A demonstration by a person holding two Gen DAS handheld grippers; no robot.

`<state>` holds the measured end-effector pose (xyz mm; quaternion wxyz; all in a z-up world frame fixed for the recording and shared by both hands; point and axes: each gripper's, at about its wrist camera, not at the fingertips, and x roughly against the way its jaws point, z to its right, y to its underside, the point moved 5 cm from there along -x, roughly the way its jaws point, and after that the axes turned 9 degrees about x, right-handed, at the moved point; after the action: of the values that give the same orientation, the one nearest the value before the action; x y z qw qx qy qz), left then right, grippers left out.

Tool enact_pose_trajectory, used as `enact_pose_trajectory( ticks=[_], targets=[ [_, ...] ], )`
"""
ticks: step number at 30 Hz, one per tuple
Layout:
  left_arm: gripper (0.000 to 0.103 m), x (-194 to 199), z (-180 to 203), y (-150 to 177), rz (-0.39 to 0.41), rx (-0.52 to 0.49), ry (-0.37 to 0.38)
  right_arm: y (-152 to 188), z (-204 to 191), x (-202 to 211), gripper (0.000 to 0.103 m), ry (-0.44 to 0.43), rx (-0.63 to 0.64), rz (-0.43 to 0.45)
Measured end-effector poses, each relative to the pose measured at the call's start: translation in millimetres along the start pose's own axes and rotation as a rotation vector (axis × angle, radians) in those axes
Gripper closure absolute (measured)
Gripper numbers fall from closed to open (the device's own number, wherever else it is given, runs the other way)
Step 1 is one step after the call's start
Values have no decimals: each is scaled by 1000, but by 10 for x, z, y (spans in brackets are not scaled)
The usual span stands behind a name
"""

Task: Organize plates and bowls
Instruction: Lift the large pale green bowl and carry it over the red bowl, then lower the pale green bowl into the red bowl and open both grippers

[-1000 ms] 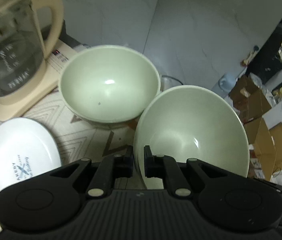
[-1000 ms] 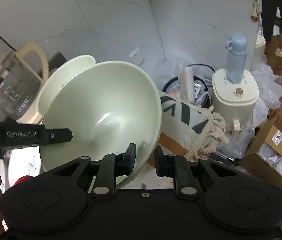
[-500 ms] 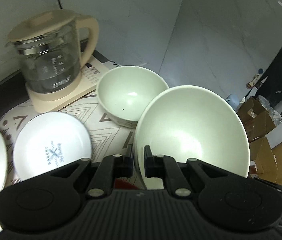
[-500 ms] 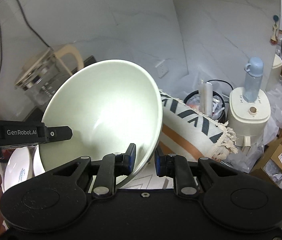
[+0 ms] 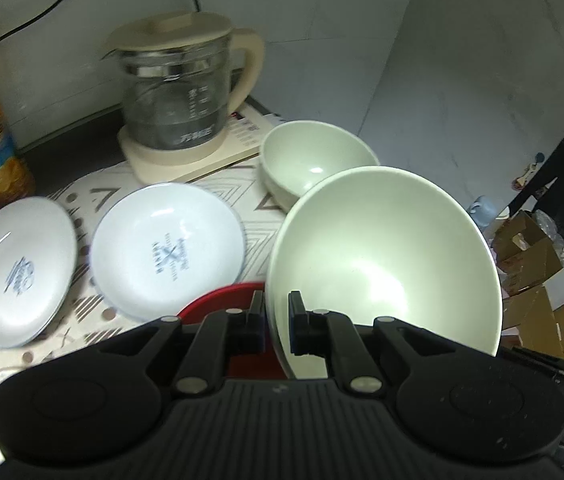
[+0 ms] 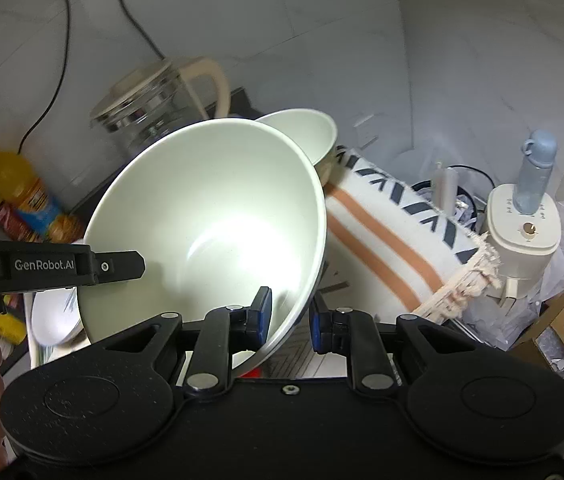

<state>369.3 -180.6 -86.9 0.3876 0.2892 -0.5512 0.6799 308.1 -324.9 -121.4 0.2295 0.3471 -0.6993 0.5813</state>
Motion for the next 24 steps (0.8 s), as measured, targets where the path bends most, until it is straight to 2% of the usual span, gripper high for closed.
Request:
enact_pose_trajectory(
  ticks=[9, 24],
  targets=[
    [94, 69, -273, 201, -19, 36, -41, 102, -248, -42, 83, -31, 62, -37],
    [92, -137, -557, 427, -107, 59, -77, 256, -433, -247, 83, -36, 108, -110]
  ],
)
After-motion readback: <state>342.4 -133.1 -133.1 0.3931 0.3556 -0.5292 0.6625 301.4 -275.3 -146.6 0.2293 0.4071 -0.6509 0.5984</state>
